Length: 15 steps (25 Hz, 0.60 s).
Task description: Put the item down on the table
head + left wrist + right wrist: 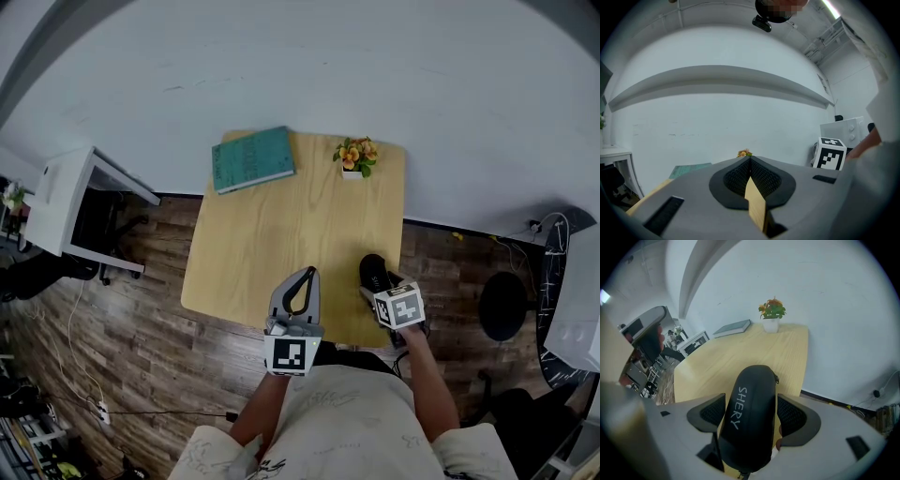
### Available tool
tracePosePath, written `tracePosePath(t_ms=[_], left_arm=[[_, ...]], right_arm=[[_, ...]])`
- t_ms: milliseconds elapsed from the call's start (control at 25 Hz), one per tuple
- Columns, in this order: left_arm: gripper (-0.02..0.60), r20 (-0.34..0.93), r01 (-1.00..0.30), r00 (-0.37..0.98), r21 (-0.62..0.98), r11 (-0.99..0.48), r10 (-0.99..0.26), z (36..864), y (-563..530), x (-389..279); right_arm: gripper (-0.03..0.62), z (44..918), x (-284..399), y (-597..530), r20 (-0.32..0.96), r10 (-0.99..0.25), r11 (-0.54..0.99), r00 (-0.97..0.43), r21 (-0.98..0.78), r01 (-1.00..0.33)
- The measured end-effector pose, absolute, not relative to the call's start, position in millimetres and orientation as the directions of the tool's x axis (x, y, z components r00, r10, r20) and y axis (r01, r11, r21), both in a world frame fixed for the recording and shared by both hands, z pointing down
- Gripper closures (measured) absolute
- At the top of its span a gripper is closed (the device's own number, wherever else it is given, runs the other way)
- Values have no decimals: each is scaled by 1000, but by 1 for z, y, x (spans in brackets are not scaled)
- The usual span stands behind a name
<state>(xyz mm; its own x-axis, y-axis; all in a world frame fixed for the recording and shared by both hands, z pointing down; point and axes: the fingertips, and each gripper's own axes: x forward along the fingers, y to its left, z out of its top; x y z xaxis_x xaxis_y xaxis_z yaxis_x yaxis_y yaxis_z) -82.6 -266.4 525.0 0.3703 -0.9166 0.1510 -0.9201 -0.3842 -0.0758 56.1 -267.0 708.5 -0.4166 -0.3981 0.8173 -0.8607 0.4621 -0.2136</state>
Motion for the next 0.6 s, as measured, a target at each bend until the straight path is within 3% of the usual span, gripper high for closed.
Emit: tracePosePath(t_ms=[600], left_arm=[[574, 99, -915, 381, -103, -391, -919, 510, -260, -76]], right_arm=[[246, 623, 68, -285, 656, -606, 467, -450, -165, -869]])
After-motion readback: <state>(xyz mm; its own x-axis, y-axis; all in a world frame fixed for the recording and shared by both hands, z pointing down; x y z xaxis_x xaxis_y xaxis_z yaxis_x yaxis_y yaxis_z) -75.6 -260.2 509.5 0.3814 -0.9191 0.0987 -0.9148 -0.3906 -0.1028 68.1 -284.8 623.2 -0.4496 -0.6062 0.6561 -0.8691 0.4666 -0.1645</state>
